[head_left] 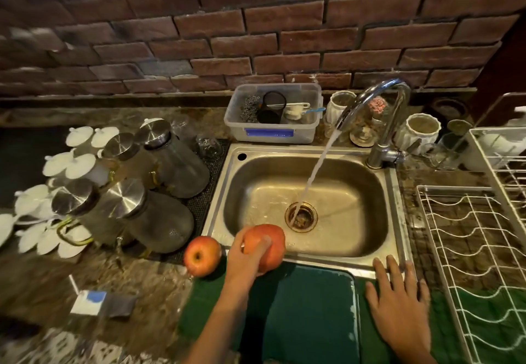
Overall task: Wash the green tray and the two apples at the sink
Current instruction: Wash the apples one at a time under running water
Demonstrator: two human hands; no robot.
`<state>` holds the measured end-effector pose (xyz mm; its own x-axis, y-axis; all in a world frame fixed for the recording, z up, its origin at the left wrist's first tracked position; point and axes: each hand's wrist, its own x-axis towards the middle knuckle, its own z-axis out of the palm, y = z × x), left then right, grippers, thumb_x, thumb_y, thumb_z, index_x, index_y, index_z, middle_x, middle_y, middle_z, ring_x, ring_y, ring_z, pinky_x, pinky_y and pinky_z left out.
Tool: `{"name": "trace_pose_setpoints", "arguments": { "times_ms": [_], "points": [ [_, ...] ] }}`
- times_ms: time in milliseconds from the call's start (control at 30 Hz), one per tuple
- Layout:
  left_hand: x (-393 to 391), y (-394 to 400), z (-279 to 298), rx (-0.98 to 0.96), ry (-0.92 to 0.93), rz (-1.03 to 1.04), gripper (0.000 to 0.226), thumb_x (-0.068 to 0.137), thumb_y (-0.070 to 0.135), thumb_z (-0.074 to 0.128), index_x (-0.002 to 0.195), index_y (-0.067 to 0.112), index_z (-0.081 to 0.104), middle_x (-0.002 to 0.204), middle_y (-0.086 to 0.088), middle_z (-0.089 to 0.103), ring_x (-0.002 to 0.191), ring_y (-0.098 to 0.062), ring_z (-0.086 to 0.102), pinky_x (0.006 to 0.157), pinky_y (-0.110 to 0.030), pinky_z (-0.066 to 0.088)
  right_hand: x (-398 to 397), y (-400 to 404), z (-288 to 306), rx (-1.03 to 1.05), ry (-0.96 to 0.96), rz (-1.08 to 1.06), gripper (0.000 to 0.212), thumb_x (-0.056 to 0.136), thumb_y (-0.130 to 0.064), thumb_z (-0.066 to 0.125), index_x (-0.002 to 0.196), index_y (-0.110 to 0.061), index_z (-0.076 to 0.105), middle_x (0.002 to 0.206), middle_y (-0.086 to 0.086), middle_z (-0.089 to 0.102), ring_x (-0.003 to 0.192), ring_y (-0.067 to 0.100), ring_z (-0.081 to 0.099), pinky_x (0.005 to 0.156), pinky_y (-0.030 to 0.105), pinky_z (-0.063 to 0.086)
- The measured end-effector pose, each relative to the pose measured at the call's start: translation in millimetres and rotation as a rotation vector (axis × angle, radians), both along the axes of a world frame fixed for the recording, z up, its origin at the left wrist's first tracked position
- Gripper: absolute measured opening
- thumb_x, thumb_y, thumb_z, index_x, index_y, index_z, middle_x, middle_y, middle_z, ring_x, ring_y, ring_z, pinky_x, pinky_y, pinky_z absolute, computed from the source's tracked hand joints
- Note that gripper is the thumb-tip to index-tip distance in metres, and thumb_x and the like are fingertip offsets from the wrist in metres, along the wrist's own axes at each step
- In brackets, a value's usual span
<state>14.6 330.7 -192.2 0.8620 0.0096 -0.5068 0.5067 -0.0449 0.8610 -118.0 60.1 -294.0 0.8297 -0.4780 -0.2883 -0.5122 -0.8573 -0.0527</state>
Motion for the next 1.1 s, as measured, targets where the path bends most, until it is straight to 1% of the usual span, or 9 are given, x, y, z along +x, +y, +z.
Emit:
{"name": "trace_pose_setpoints", "arguments": {
  "times_ms": [100,200,300,367,467,633,833,967,1100],
  "points": [
    [-15,17,-5,0.297,-0.149,-0.100,0.062,0.067,0.046,0.078,0.125,0.043,0.056,0.123,0.010,0.058,0.107,-0.006,0.057,0.094,-0.037,0.053,-3,-2,0,-0.026,-0.004,0.026,0.071,0.091,-0.061,-0.003,0.155,-0.035,0.010,0.165,-0.003,0.005,0.152,0.027,-0.005,0.120,0.054,0.007],
    [-33,32,-11,0.469,-0.213,-0.160,0.062,0.055,0.054,0.077,0.113,0.048,0.057,0.116,0.011,0.058,0.105,-0.008,0.058,0.089,-0.029,0.049,-4,-2,-2,-0.035,-0.013,0.048,0.070,0.093,-0.061,0.000,0.155,-0.032,0.015,0.165,0.000,0.014,0.152,0.028,0.003,0.119,0.056,0.012],
    [-50,43,-17,0.654,-0.182,-0.263,0.074,0.052,0.060,0.075,0.121,0.047,0.053,0.116,0.008,0.047,0.104,-0.013,0.055,0.088,-0.028,0.042,-5,-4,-8,-0.056,-0.033,0.051,0.068,0.094,-0.060,0.004,0.154,-0.031,0.015,0.164,0.001,0.014,0.152,0.029,0.003,0.118,0.057,0.013],
    [-60,48,-19,0.725,-0.174,-0.335,0.079,0.052,0.061,0.073,0.126,0.048,0.051,0.119,0.007,0.041,0.109,-0.016,0.053,0.089,-0.029,0.043,-5,-5,-10,-0.060,-0.031,0.056,0.067,0.095,-0.060,0.005,0.155,-0.031,0.014,0.164,0.001,0.013,0.152,0.029,0.002,0.119,0.057,0.012],
    [-72,46,-19,0.793,-0.189,-0.394,0.078,0.054,0.064,0.068,0.127,0.049,0.046,0.122,0.006,0.037,0.116,-0.022,0.051,0.094,-0.038,0.050,-5,-4,-11,-0.060,-0.046,0.051,0.066,0.095,-0.059,0.007,0.154,-0.032,0.018,0.164,0.002,0.019,0.152,0.029,0.004,0.118,0.057,0.014],
    [-79,34,-16,0.949,-0.258,-0.451,0.078,0.062,0.064,0.071,0.131,0.053,0.036,0.132,0.002,0.034,0.121,-0.024,0.045,0.090,-0.040,0.053,-6,-4,-12,-0.059,-0.049,0.041,0.065,0.095,-0.059,0.009,0.153,-0.032,0.022,0.163,0.000,0.022,0.152,0.028,0.004,0.118,0.058,0.015],
    [-83,23,-17,1.058,-0.320,-0.482,0.077,0.068,0.059,0.076,0.133,0.049,0.035,0.135,-0.002,0.035,0.117,-0.023,0.043,0.089,-0.035,0.051,-5,-4,-12,-0.054,-0.048,0.037,0.067,0.093,-0.059,0.006,0.153,-0.033,0.020,0.164,0.000,0.019,0.152,0.028,0.001,0.119,0.056,0.013],
    [-83,21,-18,1.051,-0.299,-0.486,0.076,0.069,0.059,0.076,0.132,0.049,0.036,0.136,-0.001,0.033,0.116,-0.022,0.042,0.094,-0.034,0.047,-5,-3,-12,-0.043,-0.050,0.017,0.066,0.093,-0.060,0.006,0.153,-0.036,0.021,0.164,-0.003,0.018,0.152,0.026,0.000,0.120,0.055,0.013],
    [-72,29,-12,0.952,-0.243,-0.498,0.082,0.064,0.071,0.066,0.138,0.049,0.037,0.142,0.001,0.028,0.129,-0.025,0.036,0.105,-0.044,0.040,-3,-3,-12,-0.012,-0.041,0.010,0.065,0.093,-0.061,0.005,0.152,-0.038,0.017,0.165,-0.004,0.015,0.152,0.024,-0.004,0.120,0.055,0.009]
  ]
}}
